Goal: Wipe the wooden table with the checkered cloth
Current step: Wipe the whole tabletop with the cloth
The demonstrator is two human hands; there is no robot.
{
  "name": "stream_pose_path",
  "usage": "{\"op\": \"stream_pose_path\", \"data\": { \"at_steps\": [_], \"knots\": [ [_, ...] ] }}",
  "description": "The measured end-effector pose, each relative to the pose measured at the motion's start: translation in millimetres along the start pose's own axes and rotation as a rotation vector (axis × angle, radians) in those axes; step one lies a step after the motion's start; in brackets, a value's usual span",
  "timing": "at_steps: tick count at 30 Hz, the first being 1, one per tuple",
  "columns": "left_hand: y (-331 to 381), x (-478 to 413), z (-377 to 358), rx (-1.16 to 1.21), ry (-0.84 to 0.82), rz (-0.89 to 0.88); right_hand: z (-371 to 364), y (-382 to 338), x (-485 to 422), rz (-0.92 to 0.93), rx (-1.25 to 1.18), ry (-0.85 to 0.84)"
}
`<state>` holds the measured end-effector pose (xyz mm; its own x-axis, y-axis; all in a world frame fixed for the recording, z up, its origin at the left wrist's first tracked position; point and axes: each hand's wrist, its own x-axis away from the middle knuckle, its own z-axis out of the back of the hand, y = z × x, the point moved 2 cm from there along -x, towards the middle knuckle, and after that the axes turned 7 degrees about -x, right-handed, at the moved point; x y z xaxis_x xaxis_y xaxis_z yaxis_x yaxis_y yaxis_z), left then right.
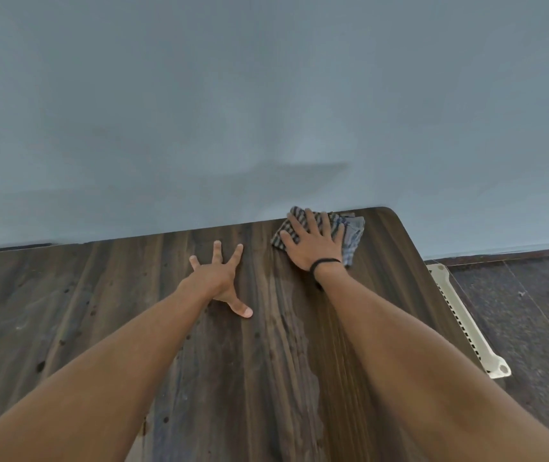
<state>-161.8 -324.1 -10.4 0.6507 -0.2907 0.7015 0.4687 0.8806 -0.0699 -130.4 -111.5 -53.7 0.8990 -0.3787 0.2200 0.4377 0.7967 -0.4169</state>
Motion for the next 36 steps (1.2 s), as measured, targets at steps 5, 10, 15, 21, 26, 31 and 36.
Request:
{"op": "stream_pose_path", "data": {
  "at_steps": [5,10,15,21,26,31,36],
  "knots": [
    [0.8,-0.6,-3.6,-0.019,0.012,-0.007,-20.0,0.4,17.7,0.24,0.106,-0.064],
    [-2.2,-0.1,-3.4,0.008,0.019,-0.019,-10.5,-24.1,3.5,0.014,0.012,-0.017],
    [-18.9,4.8,-10.6,0.032,0.018,-0.032,-30.7,-2.2,55.4,0.189,0.063,0.013],
    [-44.5,9.9,-19.1,0.005,-0.032,-0.025,-39.5,-28.5,65.9,0.097,0.05,0.065],
    [-46.2,9.8,-19.5,0.002,0.002,-0.041,-24.2,-1.0,74.0,0.078,0.031,0.029],
    [-45.6,8.8,-21.0,-0.016,0.011,-0.049,-55.9,-14.7,128.4,0.235,0.078,0.045],
    [-47.2,9.6,-19.0,-0.005,0.018,-0.045,-30.3,5.5,111.1,0.06,0.048,0.08]
  ]
}}
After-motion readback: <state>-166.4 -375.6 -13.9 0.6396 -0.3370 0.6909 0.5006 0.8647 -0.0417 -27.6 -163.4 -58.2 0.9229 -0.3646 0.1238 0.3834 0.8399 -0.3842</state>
